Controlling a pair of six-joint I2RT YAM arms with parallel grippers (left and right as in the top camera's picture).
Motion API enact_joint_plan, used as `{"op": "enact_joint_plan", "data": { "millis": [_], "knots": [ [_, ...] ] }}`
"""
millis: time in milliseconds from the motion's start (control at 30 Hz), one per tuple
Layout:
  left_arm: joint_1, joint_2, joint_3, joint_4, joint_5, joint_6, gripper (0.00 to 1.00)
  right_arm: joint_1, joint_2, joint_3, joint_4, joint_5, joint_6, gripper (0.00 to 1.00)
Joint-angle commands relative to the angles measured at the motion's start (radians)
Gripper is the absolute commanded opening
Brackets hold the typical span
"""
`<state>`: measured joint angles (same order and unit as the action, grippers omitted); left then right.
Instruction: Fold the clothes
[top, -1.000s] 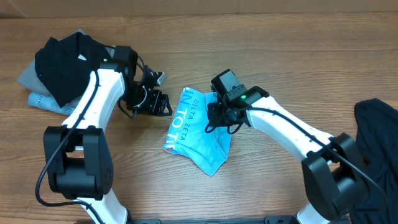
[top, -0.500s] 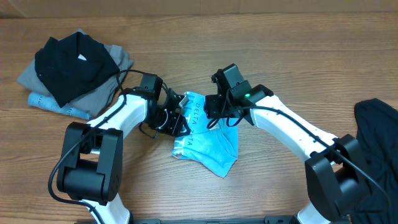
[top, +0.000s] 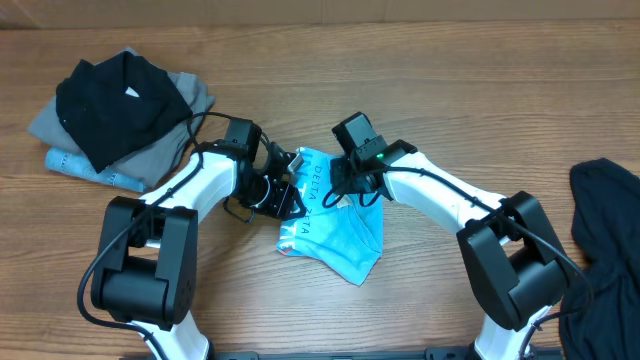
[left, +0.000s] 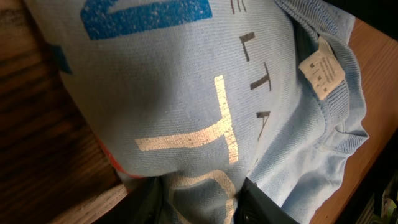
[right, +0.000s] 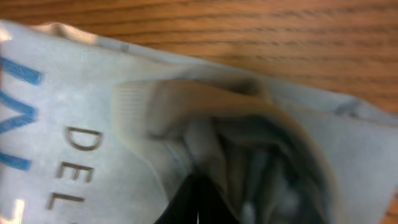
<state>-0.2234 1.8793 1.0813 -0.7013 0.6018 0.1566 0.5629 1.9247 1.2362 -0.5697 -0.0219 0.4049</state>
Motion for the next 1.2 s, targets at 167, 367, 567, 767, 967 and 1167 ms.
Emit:
{"op": "enact_joint_plan", "data": {
  "millis": [167, 367, 567, 767, 967, 1167],
  "knots": [
    [-0.013, -0.003, -0.027, -0.001, -0.037, -0.015, 0.41, -0.093, -0.122, 0.067, -0.193, 0.04, 0.011, 0.04],
    [-0.013, -0.003, -0.027, -0.005, -0.047, -0.016, 0.42, -0.176, -0.145, 0.067, -0.217, -0.154, -0.053, 0.08],
    [-0.013, -0.003, -0.027, 0.001, -0.062, -0.049, 0.52, -0.136, -0.139, 0.066, -0.072, -0.307, 0.006, 0.31],
    [-0.013, -0.003, -0.027, 0.001, -0.062, -0.049, 0.54, -0.085, -0.051, 0.053, 0.009, -0.215, 0.237, 0.39],
    [-0.013, -0.003, -0.027, 0.002, -0.062, -0.053, 0.55, -0.055, 0.035, 0.053, 0.099, -0.195, 0.356, 0.51],
    [-0.013, -0.003, -0.027, 0.002, -0.061, -0.053, 0.54, -0.056, 0.052, 0.054, 0.141, -0.189, 0.365, 0.08]
  ]
}}
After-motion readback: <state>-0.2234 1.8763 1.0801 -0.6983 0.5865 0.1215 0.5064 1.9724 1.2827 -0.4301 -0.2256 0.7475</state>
